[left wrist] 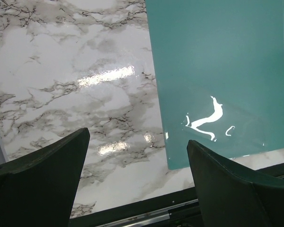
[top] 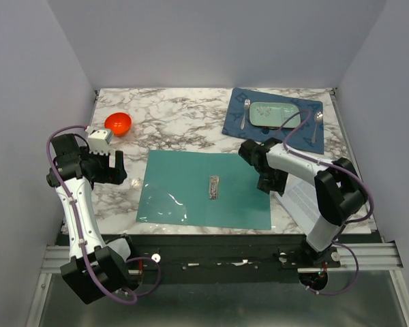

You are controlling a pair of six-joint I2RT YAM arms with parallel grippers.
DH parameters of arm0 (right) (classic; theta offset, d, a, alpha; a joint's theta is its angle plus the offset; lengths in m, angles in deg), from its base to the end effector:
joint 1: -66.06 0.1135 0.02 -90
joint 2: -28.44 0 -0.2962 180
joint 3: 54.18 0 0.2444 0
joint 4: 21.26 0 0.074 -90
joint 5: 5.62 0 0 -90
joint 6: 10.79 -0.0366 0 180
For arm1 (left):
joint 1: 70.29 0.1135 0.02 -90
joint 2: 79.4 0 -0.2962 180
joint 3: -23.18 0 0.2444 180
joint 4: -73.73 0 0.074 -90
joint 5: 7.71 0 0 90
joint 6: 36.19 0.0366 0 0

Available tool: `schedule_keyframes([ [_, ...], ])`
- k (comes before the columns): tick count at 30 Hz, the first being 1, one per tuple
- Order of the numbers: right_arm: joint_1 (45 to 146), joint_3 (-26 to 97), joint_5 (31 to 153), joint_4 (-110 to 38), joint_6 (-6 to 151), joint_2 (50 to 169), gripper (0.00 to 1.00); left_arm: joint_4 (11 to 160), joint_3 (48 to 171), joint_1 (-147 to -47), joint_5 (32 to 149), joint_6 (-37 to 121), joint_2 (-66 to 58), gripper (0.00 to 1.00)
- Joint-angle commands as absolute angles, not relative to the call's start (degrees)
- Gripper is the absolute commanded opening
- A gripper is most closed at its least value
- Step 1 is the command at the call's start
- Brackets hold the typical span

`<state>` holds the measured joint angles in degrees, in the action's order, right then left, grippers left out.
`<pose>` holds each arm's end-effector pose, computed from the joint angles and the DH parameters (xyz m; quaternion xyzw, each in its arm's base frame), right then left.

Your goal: Put the files into the folder

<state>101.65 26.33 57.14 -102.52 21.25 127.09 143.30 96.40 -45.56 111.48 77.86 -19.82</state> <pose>0.2370 0.1490 0.2251 0.1690 0.9540 -0.2188 0.1165 0.1590 0.0536 0.3388 0.0683 0.9257 -0.1024 0.3577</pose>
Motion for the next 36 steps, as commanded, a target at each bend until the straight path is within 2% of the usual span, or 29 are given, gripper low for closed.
schedule_keyframes([
  [1,99.8,26.5,54.4,-102.1,22.9,128.4,0.58,145.1,95.7,-45.8,111.0,81.9,-21.1,0.99],
  [16,95.7,26.1,57.5,-95.2,28.1,131.4,0.56,144.2,96.1,-45.8,111.2,82.4,-18.1,0.99],
  [24,95.6,22.4,59.1,-93.3,27.9,130.9,0.49,143.1,95.4,-46.0,114.0,82.7,-16.3,0.99],
  [36,95.6,19.0,60.2,-91.0,27.4,130.2,0.48,134.9,94.2,-57.8,110.9,74.0,-11.5,0.99],
])
